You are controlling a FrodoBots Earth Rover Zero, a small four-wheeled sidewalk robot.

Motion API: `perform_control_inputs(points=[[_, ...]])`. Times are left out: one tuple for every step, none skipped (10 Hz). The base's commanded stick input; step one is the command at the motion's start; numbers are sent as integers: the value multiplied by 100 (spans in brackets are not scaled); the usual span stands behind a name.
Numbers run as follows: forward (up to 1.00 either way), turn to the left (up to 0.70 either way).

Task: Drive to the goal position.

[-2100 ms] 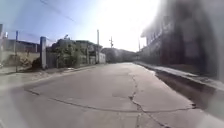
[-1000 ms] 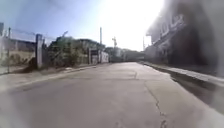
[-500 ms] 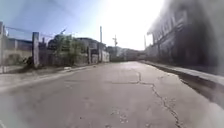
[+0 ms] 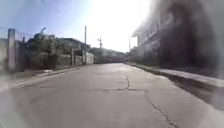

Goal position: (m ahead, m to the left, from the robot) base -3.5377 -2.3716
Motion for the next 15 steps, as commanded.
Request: perform_control_inputs(points=[[100,0],[100,0],[100,0],[100,0],[100,0],[100,0],[100,0],[100,0],[100,0],[100,0],[100,0],[100,0],[100,0],[100,0],[100,0]])
